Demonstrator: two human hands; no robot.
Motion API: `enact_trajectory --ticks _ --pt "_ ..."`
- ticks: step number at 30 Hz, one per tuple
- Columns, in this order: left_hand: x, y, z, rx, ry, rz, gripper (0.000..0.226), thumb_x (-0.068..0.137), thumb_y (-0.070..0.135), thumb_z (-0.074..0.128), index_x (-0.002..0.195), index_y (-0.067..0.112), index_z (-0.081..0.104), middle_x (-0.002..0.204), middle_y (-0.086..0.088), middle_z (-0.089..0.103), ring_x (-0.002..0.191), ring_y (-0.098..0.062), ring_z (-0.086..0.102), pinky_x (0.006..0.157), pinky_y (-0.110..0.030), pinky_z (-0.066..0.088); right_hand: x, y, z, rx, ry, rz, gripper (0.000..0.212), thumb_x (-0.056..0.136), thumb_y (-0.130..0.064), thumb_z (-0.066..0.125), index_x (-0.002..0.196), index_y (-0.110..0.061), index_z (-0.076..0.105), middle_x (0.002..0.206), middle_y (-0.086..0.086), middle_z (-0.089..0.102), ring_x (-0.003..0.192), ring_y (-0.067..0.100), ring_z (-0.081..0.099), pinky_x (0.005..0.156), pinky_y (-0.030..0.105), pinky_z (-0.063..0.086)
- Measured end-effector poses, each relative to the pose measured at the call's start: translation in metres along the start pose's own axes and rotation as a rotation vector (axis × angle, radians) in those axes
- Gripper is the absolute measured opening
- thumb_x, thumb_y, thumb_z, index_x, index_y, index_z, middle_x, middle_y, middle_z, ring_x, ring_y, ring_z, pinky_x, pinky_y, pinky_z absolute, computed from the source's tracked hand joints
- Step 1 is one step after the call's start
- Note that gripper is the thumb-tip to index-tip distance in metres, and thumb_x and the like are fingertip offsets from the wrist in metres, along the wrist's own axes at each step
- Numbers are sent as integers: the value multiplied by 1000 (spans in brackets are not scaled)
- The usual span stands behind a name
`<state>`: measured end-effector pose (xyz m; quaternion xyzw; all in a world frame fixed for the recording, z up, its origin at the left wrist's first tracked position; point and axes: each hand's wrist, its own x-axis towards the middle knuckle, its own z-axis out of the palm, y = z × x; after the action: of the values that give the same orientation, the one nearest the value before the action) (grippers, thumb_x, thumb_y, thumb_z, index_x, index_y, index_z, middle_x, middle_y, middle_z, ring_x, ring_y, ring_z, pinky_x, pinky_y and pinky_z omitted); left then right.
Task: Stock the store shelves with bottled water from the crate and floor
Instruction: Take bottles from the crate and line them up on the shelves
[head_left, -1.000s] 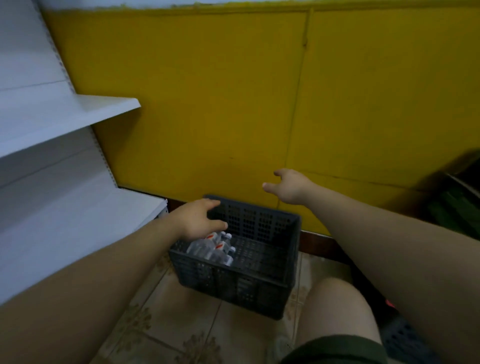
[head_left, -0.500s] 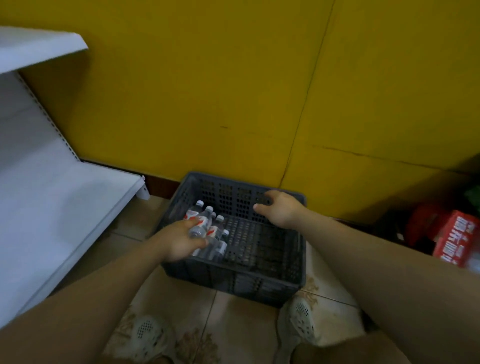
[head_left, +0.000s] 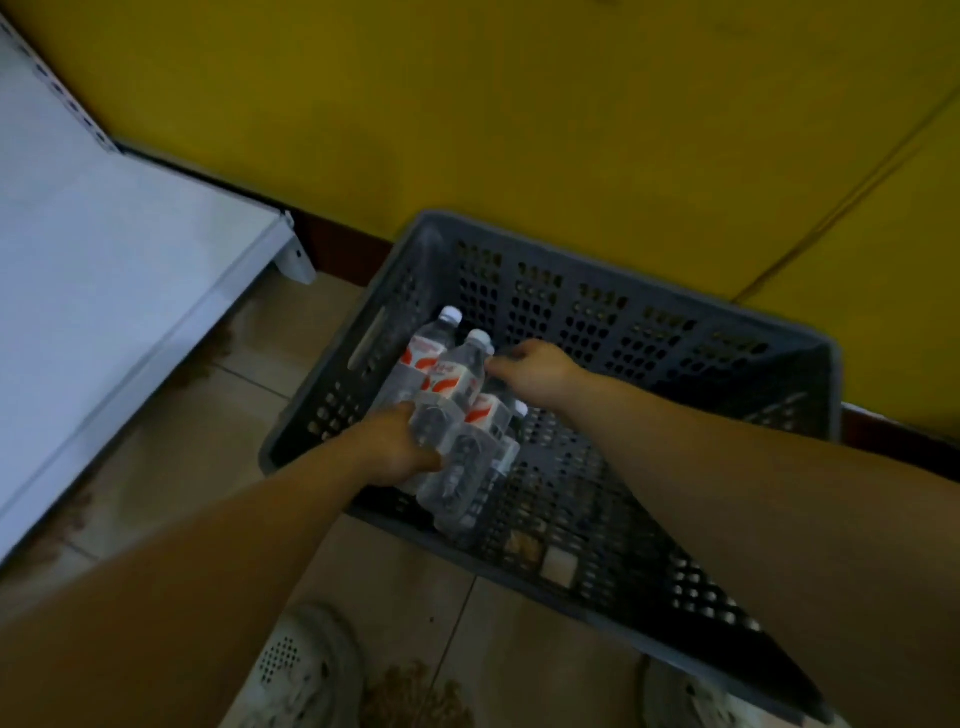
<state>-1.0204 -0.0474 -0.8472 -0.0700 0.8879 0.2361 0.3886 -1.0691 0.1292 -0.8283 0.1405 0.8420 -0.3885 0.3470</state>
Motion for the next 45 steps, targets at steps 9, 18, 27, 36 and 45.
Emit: enact_trajectory --ticks 9,18,27,36,45 --pt "50 -24 14 -22 -2 -95 85 81 29 74 149 15 25 149 -11 37 130 -31 42 105 -36 39 85 -10 60 369 -6 175 38 91 -45 61 98 -8 56 106 16 62 102 37 62 91 50 53" --pt "-22 9 -9 -220 105 142 74 74 26 79 134 17 36 124 -6 50 108 -25 54 82 -33 48 6 3 27 903 210 100 39 93 -28 64 115 -19 33 100 12 55 85 31 64 55 38 53" --pt "-191 66 -64 -652 -82 258 45 92 33 62 133 23 47 131 -2 58 113 -23 60 87 -42 54 -182 -63 -40 906 392 -361 45 84 -23 68 123 -17 46 108 14 67 87 27 69 77 46 58" --pt "-405 47 -109 -707 217 463 34 91 24 62 123 21 50 114 -1 66 101 -20 65 84 -40 55 -398 -159 -34 734 305 -808 44 90 -22 65 129 -22 45 103 5 68 81 17 71 63 30 56" --pt "-575 -53 -115 -753 713 470 51 87 21 68 133 20 47 119 -3 65 105 -22 65 86 -45 56 -543 -242 57 484 69 -1200 39 94 -22 60 131 -20 49 97 -3 66 77 6 67 55 15 51"
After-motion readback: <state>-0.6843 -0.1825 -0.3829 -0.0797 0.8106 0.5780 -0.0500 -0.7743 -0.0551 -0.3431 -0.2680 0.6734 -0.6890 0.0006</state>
